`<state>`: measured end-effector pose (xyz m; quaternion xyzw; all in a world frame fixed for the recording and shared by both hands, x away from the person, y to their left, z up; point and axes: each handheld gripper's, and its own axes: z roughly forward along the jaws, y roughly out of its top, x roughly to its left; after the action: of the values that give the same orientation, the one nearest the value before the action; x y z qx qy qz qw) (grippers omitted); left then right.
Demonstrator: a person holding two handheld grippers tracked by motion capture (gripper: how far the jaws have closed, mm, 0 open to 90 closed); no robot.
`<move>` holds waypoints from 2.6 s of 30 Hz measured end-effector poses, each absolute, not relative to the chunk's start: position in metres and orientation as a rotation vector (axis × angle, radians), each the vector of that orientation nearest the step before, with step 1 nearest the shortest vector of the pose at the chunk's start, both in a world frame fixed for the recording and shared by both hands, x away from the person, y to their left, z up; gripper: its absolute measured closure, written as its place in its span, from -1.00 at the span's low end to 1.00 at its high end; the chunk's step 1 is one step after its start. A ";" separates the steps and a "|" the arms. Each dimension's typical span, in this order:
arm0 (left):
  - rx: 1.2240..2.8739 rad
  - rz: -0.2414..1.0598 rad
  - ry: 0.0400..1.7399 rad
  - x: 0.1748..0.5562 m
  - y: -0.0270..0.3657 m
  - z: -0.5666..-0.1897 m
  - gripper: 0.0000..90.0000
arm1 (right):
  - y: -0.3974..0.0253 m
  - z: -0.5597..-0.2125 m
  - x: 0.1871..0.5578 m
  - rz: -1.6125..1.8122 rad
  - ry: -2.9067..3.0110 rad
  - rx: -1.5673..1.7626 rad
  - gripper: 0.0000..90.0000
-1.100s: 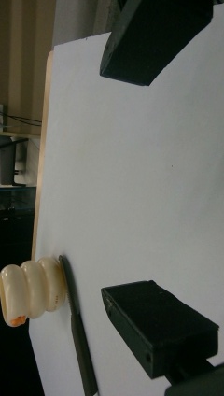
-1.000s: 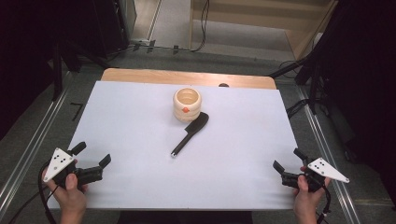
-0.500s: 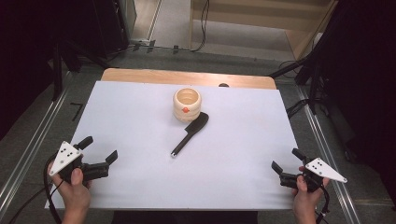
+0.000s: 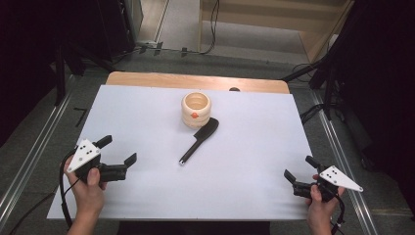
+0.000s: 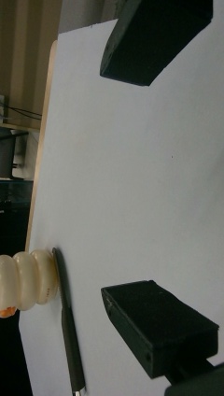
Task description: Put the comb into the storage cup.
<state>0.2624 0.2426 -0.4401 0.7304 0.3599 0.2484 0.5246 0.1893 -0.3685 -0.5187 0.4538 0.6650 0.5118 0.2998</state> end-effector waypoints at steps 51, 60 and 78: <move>1.975 0.344 0.784 0.336 0.123 -0.446 -1.00 | -0.366 -0.519 0.191 1.334 1.782 1.198 -1.00; 2.021 0.301 0.807 0.344 0.108 -0.454 -1.00 | -0.366 -0.519 0.191 1.331 1.787 1.198 -1.00; 2.152 0.278 0.944 0.358 0.087 -0.468 -0.33 | -0.365 -0.520 0.191 1.325 1.790 1.190 -1.00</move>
<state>0.3580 0.0866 -0.4683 0.8419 0.3694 0.1089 0.3780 0.1913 -0.3648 -0.5195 0.4492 0.6755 0.4999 0.3034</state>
